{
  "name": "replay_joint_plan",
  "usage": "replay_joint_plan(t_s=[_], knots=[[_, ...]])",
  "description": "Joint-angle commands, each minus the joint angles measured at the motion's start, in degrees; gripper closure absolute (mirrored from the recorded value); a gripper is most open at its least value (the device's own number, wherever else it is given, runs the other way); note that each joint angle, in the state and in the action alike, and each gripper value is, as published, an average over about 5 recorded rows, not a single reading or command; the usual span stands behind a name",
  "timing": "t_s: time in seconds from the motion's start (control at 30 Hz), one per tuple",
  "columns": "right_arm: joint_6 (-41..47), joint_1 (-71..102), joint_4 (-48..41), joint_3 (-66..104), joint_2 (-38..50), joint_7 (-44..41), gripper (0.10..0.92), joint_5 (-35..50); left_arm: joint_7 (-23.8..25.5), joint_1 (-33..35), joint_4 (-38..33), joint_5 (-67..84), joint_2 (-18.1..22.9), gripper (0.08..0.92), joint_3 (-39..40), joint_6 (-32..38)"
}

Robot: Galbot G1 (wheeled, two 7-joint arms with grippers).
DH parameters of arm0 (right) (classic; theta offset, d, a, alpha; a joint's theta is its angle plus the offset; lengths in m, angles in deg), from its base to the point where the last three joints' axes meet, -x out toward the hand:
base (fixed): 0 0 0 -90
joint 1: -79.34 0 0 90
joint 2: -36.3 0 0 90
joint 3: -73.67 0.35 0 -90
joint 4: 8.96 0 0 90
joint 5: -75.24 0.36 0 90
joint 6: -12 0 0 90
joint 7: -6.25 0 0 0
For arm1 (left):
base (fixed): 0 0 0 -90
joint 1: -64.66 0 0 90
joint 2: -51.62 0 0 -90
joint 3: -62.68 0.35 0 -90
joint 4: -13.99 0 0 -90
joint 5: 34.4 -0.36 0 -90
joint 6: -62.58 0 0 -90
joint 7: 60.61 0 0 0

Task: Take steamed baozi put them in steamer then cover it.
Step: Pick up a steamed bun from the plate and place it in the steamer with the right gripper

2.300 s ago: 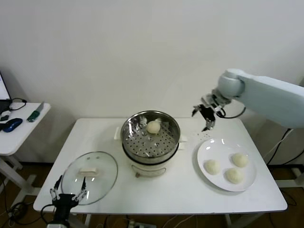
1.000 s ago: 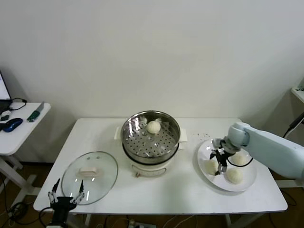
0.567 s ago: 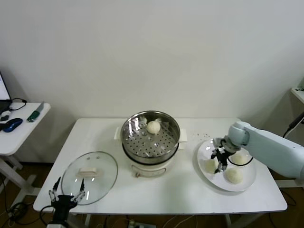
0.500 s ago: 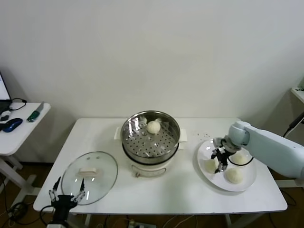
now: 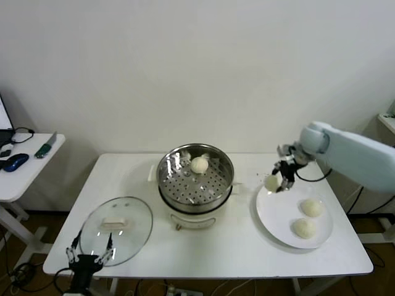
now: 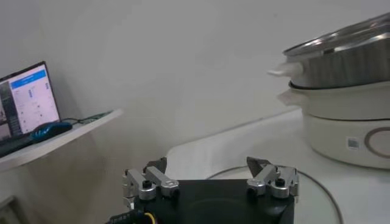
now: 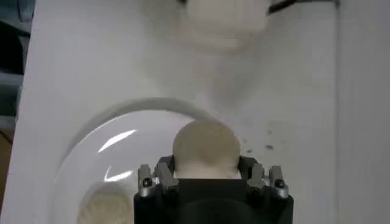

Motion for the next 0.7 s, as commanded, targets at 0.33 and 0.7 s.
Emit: replay_joint_plan(t_s=[0.33, 0.7], knots=[[6.05, -16.94, -0.52, -11.5, -24.83, 5.1, 0.355, 25.9, 0.84, 1.76, -2.94, 0.38, -0.07, 0.177, 1.53, -0.77], [8.04, -6.73, -6.02, -10.12, -35.01, 9.02, 0.347, 24.96, 0.9, 1.59, -3.76, 0.29, 0.24, 0.177, 1.48, -1.1]])
